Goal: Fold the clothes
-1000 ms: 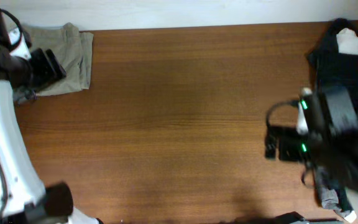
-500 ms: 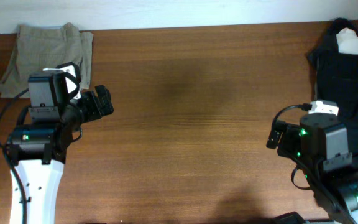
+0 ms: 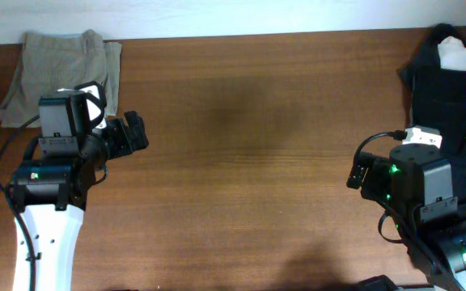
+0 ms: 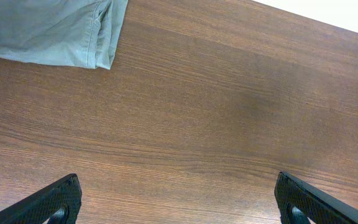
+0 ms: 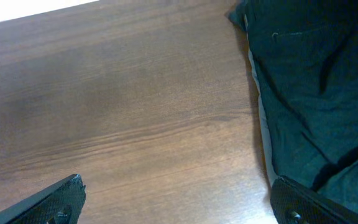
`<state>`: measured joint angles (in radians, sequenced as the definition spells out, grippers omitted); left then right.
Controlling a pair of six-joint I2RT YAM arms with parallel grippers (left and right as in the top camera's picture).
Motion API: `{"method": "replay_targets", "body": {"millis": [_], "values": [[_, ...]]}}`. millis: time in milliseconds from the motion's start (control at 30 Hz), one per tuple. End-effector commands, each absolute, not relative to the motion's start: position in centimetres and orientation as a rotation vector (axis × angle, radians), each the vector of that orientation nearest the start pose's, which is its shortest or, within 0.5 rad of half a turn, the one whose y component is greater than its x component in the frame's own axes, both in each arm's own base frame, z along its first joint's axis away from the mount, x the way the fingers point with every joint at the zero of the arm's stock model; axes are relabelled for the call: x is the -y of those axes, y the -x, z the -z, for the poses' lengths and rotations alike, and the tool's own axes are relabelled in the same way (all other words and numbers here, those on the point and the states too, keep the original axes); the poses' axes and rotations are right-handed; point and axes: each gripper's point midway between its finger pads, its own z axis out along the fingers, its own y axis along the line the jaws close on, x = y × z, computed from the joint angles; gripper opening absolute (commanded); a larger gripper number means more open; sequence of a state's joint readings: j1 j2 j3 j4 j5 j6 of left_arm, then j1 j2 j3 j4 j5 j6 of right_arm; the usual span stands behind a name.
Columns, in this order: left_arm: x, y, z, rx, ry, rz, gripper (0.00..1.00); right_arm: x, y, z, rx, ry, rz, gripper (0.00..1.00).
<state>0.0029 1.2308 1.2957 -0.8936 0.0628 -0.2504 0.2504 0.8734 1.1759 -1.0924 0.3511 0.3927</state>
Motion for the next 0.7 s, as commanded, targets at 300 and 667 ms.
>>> {"method": "replay_targets", "body": {"millis": [300, 667], "values": [[0.9, -33.9, -25.4, -2.400, 0.273, 0.175, 0.99, 1.7, -23.6, -27.8, -2.131, -0.445, -0.004, 0.99], [0.9, -33.9, -25.4, -2.401, 0.273, 0.175, 0.99, 0.1, -23.7, -20.6, -1.670, -0.194, -0.137, 0.99]]}}
